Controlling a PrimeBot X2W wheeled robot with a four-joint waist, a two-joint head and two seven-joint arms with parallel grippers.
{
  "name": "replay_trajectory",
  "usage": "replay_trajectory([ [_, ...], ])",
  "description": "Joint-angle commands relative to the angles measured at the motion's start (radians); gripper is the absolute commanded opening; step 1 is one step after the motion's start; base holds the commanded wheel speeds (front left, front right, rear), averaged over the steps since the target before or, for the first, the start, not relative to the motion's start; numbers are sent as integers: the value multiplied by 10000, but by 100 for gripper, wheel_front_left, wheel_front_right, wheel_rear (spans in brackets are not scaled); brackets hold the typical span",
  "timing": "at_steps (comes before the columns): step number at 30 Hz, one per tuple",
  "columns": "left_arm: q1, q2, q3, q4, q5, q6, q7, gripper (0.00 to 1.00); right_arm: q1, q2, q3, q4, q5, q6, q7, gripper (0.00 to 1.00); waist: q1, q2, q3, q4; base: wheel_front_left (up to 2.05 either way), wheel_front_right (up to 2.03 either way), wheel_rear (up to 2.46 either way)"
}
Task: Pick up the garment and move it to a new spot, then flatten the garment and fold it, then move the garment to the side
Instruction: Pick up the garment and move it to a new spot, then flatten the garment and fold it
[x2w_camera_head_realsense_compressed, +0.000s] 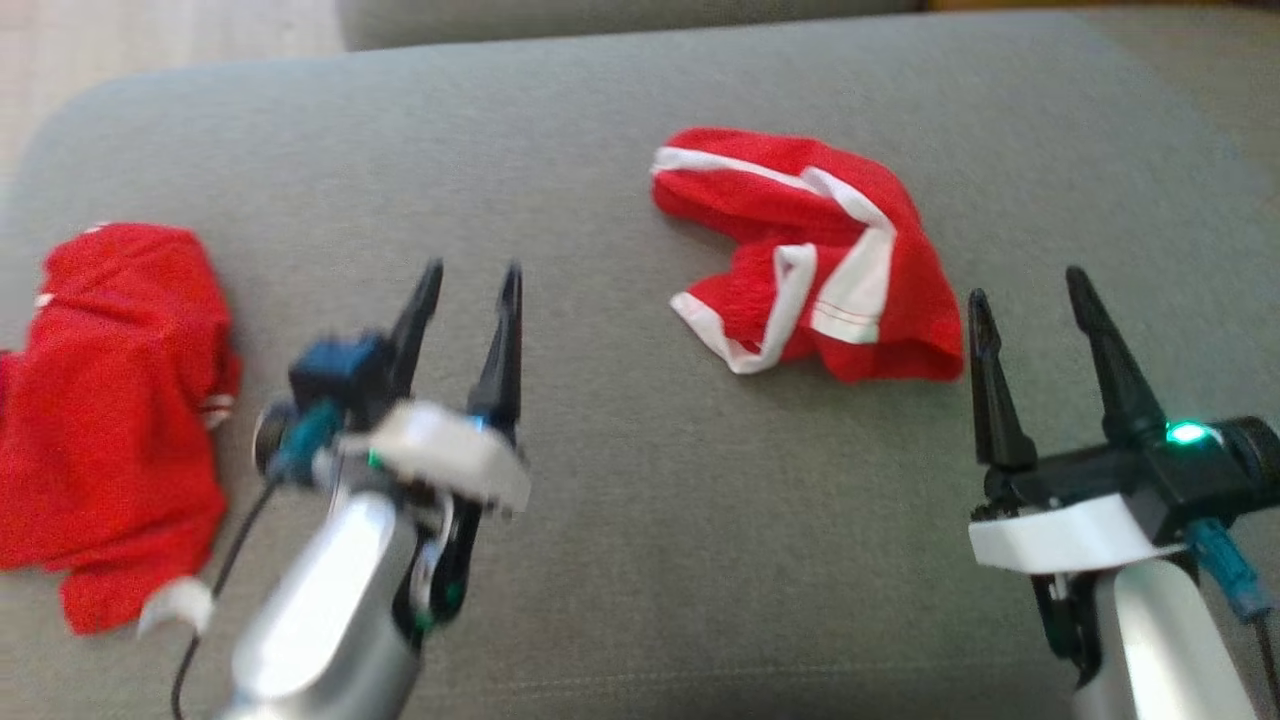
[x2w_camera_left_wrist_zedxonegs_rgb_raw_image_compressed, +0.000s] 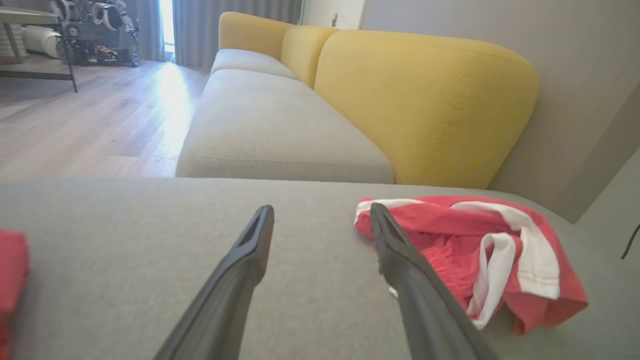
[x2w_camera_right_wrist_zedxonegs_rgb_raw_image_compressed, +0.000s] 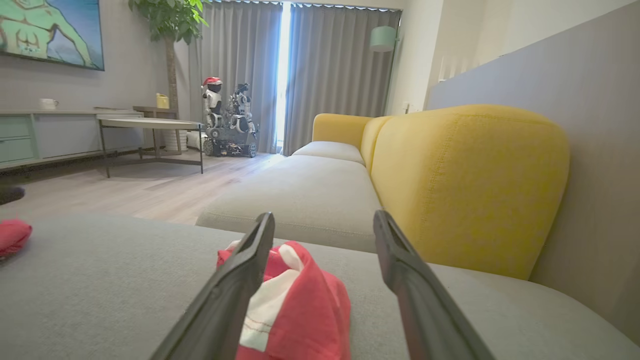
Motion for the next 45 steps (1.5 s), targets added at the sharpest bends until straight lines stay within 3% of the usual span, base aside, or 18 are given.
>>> replay_trajectory([
  [1,34,157,593,-497,223,-116,-52,100,-47,5,148,-253,36,-7,-51,100,0,0,-409,444,0,0,0],
  [8,1901,-600,1912,-1102,913,-567,-52,100,311,5,-33,-53,118,-7,-51,100,0,0,-529,845,0,0,0],
  [15,2088,-1081,2467,-1203,1527,-1122,-53,100,161,5,-295,509,86,-7,-51,100,0,0,-475,1083,0,0,0],
  [23,2086,-1183,2667,-1174,1782,-1378,-53,100,-506,5,-431,1712,363,-7,16,100,0,0,-130,1163,0,0,0],
  [33,1844,-1193,2185,-1149,1457,-1227,-53,100,-1413,5,92,3076,756,-7,240,100,0,0,270,1420,0,0,0],
  [45,1747,-1195,1909,-1152,1390,-1051,-53,100,-1943,5,-72,4036,1005,-7,202,100,0,0,496,1653,0,0,0],
])
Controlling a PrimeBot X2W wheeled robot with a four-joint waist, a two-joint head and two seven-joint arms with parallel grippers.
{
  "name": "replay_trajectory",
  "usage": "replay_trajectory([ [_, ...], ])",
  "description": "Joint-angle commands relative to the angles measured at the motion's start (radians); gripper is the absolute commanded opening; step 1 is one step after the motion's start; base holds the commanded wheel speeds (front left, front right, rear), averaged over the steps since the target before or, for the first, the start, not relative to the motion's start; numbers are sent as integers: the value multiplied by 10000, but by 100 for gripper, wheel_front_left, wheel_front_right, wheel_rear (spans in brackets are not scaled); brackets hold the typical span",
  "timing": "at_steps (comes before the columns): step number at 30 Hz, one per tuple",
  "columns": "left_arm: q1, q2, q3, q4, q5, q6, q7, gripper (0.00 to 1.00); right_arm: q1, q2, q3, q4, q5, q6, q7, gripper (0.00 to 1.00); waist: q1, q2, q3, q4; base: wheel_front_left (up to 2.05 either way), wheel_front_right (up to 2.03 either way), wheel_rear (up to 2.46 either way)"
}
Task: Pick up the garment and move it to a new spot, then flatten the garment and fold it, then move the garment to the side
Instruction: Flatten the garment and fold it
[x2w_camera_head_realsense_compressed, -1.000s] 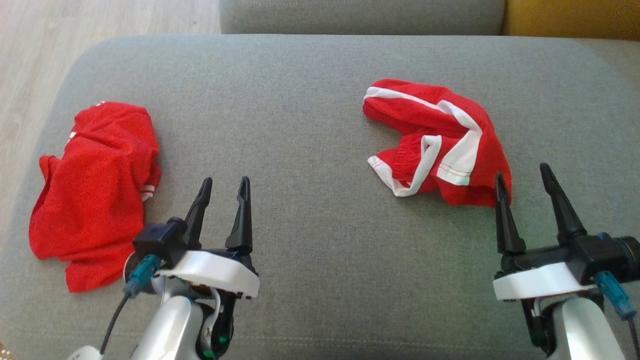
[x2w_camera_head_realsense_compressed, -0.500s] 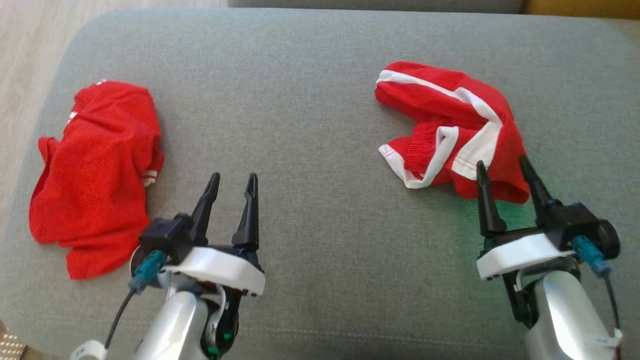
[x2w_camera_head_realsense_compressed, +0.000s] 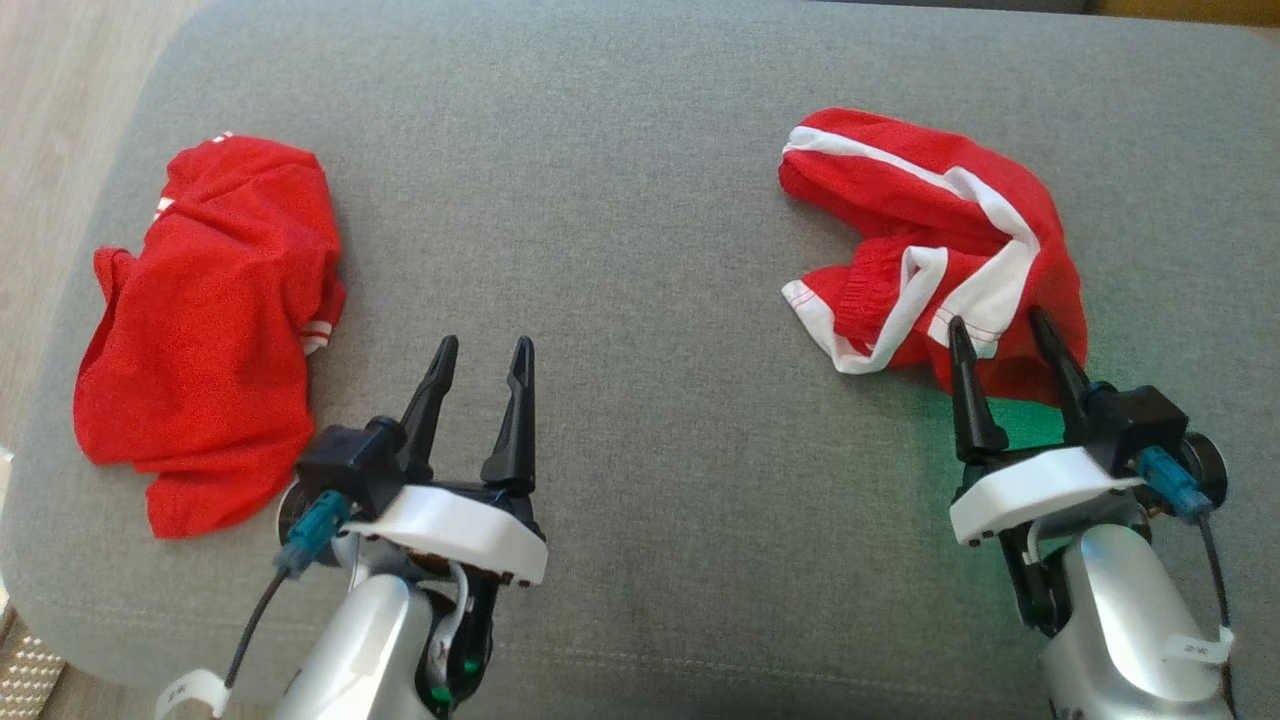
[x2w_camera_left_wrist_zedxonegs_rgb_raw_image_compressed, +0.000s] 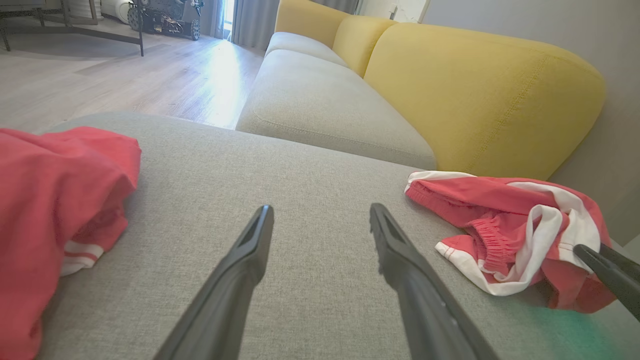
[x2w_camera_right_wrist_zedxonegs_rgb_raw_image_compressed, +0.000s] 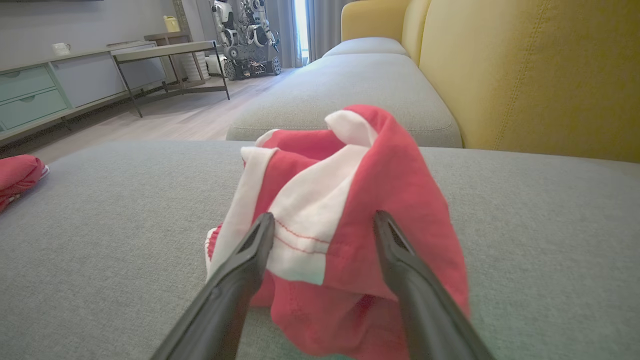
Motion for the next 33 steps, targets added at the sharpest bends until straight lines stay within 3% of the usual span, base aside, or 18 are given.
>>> replay_trajectory([
  [1,-404,23,248,-331,-15,68,-53,100,-374,-22,188,-197,106,-7,-84,55,0,0,29,2,0,0,0],
  [3,-424,23,233,-331,-12,85,-53,100,-431,-22,220,-144,123,-7,-101,0,0,0,58,-8,0,0,0],
  [9,-405,23,333,-309,30,119,-53,100,-374,-22,238,-228,12,-7,-154,0,0,0,-15,-226,0,0,0],
  [17,-468,22,669,-133,260,-47,-53,100,311,-226,516,-1176,-457,-7,157,0,0,0,-318,-1016,0,0,0],
  [24,-1234,22,952,531,475,-398,-53,100,1134,-1147,1665,-2449,-288,-7,1041,0,0,0,-320,-2150,0,0,0],
  [33,-3423,27,781,2934,332,-1183,179,100,1528,-2355,2932,-2921,212,-7,1887,0,0,0,274,-3293,0,0,0],
])
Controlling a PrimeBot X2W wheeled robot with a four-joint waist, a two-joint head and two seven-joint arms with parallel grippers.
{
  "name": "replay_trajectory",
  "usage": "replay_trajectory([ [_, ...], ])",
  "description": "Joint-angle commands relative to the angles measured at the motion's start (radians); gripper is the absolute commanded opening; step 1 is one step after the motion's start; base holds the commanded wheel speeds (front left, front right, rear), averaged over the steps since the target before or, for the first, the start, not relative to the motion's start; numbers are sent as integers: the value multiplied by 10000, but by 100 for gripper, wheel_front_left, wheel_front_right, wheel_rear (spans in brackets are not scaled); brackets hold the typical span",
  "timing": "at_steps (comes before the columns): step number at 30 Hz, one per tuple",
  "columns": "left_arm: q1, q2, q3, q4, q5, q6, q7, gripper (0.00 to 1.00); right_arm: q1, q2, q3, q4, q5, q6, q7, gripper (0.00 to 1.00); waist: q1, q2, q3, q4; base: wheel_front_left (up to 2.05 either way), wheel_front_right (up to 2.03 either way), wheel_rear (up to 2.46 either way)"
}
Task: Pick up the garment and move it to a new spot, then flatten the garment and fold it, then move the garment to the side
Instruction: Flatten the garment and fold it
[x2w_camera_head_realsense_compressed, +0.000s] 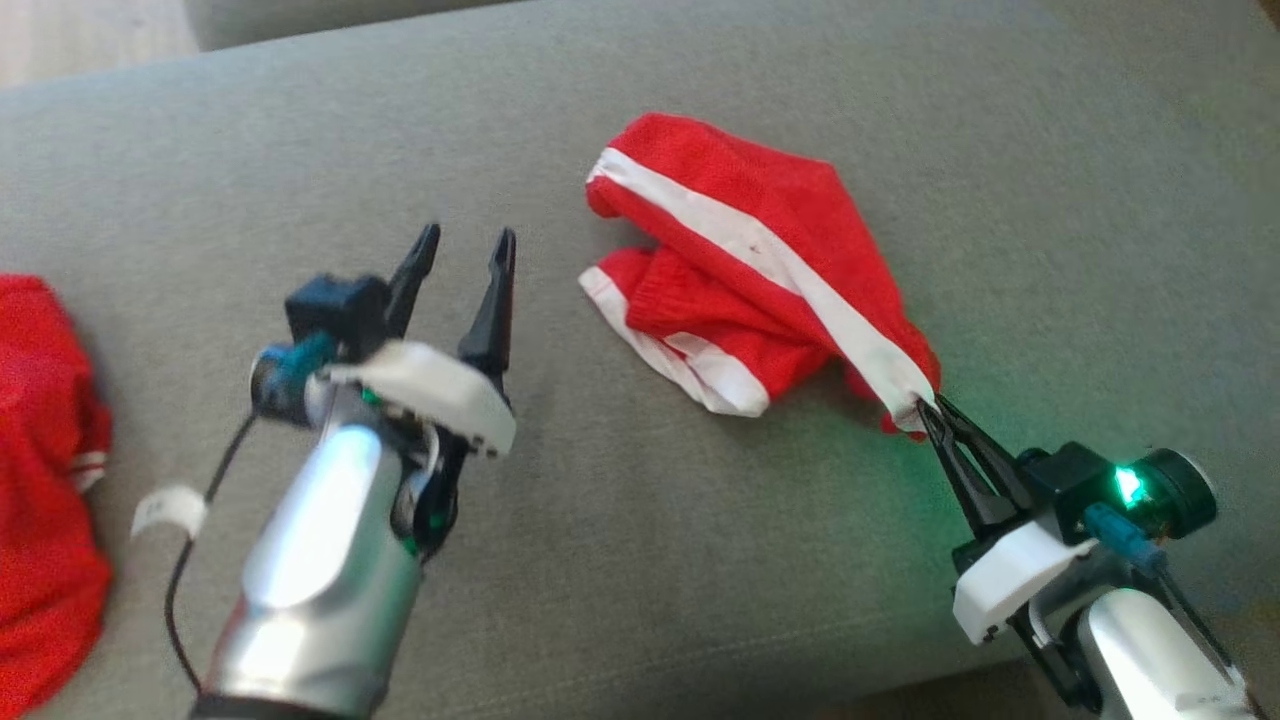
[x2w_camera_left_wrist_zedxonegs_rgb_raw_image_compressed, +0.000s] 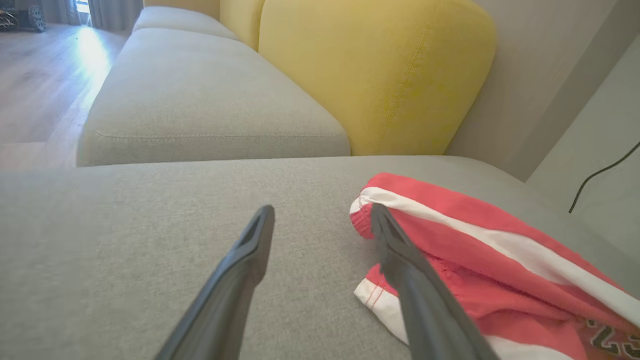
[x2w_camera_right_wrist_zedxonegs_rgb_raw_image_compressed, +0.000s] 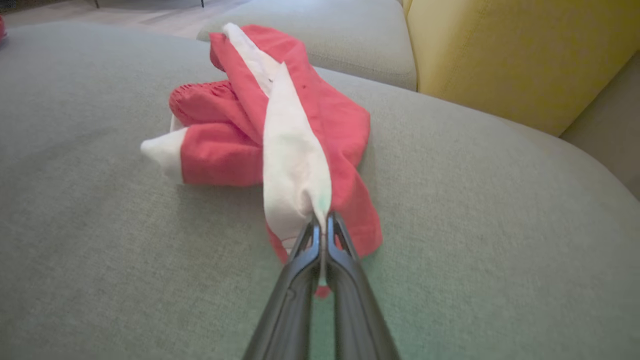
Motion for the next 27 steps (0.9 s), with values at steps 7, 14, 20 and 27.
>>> replay_trajectory([
  [7,-2389,85,-263,1257,-72,-503,835,100,-413,-191,484,60,202,-7,-301,0,0,-1,879,-852,0,0,0],
  [14,-3412,83,-1054,2330,-375,-696,1441,100,-816,84,663,586,181,-7,-695,0,0,-1,1148,-1102,0,0,0],
  [20,-3877,83,-1524,2916,-541,-561,1456,100,-958,196,606,852,162,-7,-910,0,0,-1,1201,-1174,0,0,0],
  [27,-4274,82,-2025,3429,-1037,-629,1607,100,-1083,337,672,1046,124,-7,-1022,0,0,-1,1286,-1231,0,0,0],
])
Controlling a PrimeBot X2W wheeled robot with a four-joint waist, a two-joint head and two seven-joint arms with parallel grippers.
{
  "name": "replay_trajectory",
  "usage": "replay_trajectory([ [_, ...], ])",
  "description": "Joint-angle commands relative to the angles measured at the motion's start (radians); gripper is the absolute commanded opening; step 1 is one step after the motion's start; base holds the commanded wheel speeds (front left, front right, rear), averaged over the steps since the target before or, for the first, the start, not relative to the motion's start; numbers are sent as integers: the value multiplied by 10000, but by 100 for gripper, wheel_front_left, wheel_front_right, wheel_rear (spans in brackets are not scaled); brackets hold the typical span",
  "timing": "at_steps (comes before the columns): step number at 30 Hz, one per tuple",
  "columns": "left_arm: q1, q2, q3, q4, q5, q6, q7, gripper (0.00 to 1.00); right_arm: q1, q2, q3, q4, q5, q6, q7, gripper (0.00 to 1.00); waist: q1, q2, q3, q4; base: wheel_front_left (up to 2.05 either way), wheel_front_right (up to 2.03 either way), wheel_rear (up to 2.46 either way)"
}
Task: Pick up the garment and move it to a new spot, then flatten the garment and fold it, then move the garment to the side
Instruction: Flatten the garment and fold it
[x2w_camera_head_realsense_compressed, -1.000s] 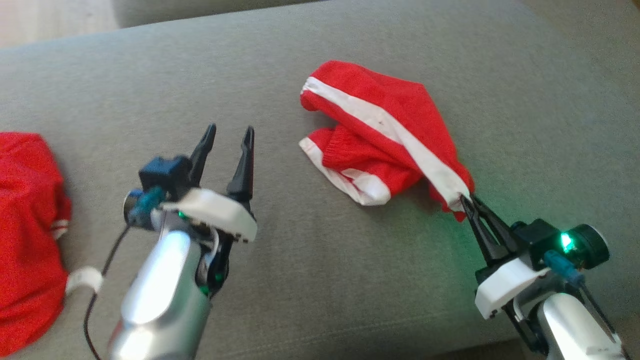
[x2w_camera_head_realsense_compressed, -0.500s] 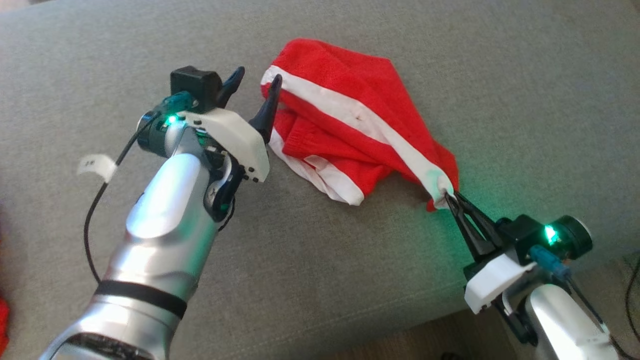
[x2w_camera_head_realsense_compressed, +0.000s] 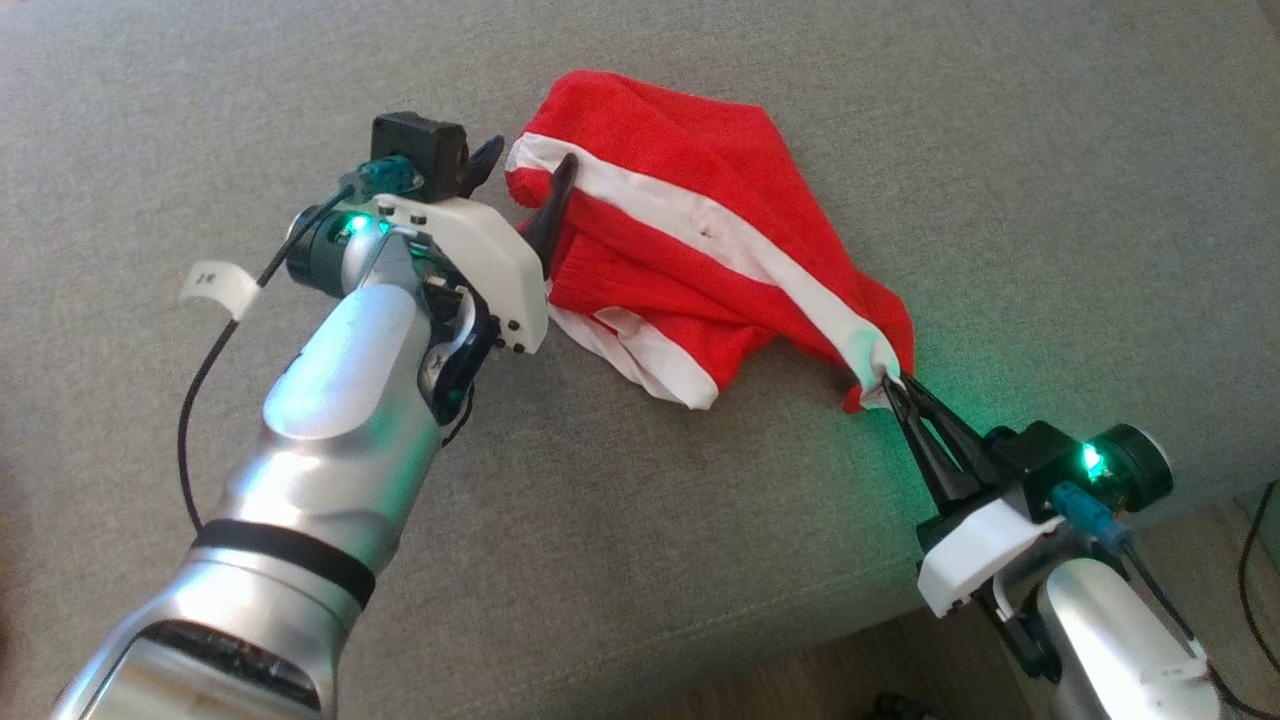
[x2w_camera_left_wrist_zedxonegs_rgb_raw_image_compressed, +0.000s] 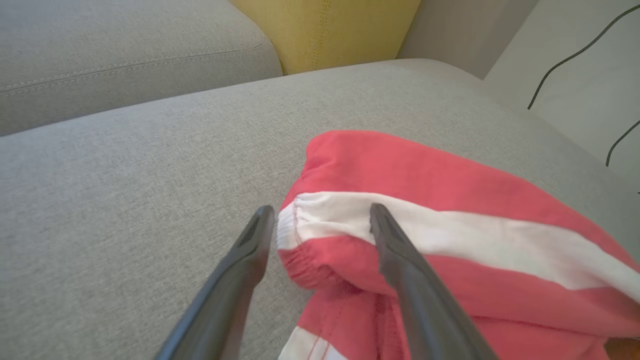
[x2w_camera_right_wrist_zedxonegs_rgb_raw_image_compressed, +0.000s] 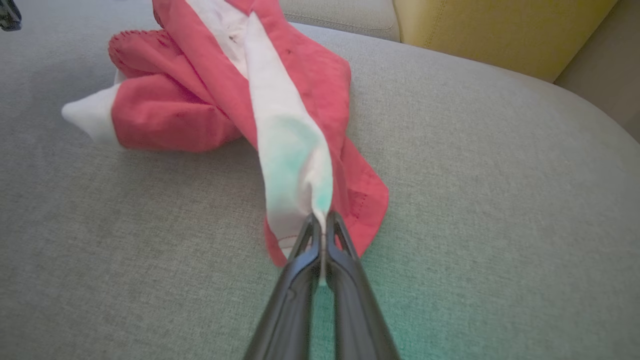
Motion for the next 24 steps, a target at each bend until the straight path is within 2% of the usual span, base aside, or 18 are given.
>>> replay_trajectory([
  [1,-448,180,199,-249,-27,-15,8,100,-144,-19,164,-206,-7,-7,-105,0,-1,0,10,-2,0,0,0],
  [6,-648,180,-190,-17,-260,-63,44,100,-235,50,151,-80,15,-7,-186,0,-1,0,58,-2,0,0,0],
  [7,-679,180,-253,19,-308,-66,36,96,-251,62,145,-57,16,-7,-203,0,-1,0,68,3,0,0,0],
  [9,-720,180,-390,49,-424,-102,-22,0,-274,84,133,-9,17,-7,-238,0,-1,0,74,17,0,0,0],
  [16,-823,180,-808,175,-502,-127,-582,0,-292,41,-50,95,-60,-7,-379,0,-1,0,-65,307,0,0,0],
  [24,-611,184,-1072,-214,-804,-187,-1062,0,-703,-421,-953,-592,-339,-7,-800,0,-1,0,-927,1280,0,0,0],
])
